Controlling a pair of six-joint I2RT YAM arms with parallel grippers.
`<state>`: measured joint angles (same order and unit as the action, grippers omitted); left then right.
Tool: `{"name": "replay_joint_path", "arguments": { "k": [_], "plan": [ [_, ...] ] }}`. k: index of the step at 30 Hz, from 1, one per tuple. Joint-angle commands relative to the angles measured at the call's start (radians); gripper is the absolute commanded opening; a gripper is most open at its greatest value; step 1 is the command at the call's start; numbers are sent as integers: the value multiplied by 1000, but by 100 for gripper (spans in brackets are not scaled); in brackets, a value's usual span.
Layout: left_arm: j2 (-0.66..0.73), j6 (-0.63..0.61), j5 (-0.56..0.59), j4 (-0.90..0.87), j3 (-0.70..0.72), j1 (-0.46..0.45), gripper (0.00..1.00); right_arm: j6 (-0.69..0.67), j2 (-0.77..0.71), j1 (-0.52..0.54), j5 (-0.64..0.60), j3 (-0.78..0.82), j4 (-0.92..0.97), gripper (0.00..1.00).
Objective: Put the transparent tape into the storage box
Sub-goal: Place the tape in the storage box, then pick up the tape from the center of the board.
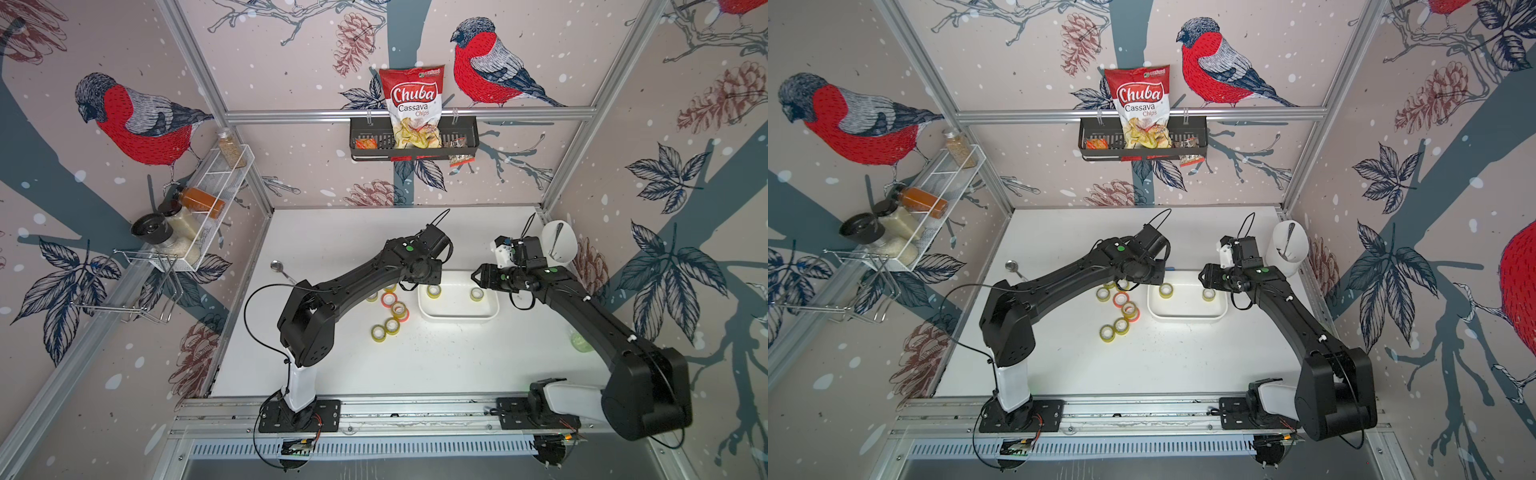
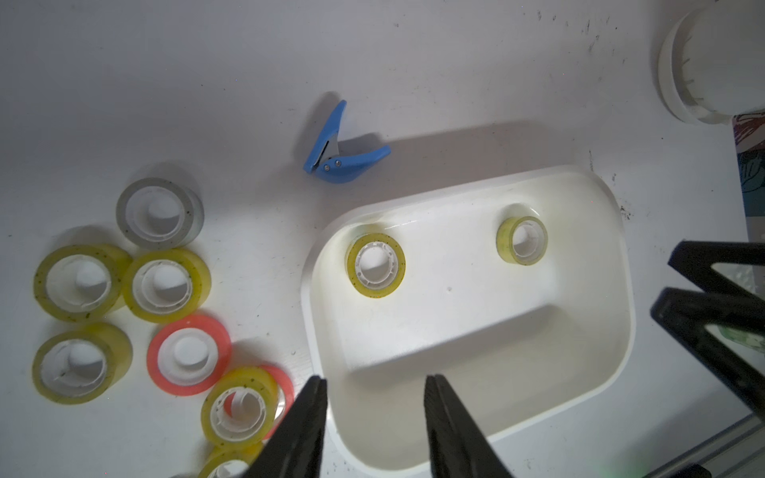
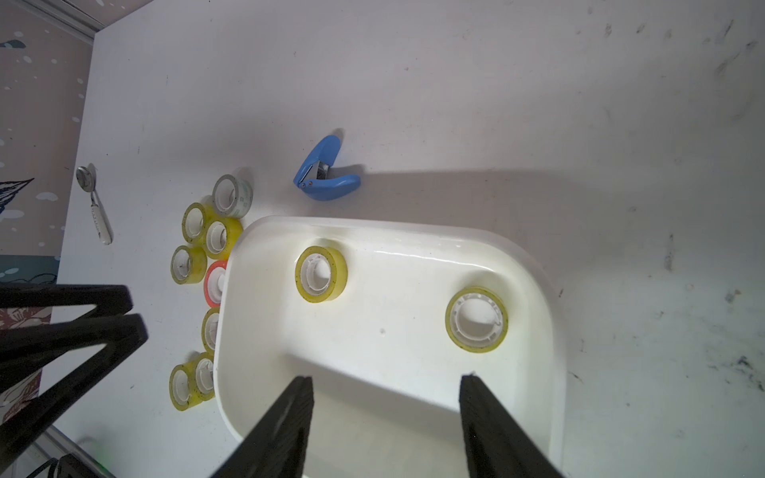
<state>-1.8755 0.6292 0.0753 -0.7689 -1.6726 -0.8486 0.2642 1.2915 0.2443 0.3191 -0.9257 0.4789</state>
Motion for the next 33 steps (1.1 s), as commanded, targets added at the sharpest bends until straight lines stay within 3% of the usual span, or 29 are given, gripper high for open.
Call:
{"name": "replay_joint_path", "arguments": {
  "k": [1,13,17,33],
  "plan": [
    [59,15,8,-23,51,13,51,-6,5,10,-14,-12,-7,62],
    [267,16,-12,21,342,201,51,8,24,39,-13,-16,-16,61],
    [293,11,-44,54,429,273,47,14,31,50,-21,-19,-20,60],
    [231,-18,-68,185,599,391,48,30,55,100,-27,-43,-24,60]
  ]
}}
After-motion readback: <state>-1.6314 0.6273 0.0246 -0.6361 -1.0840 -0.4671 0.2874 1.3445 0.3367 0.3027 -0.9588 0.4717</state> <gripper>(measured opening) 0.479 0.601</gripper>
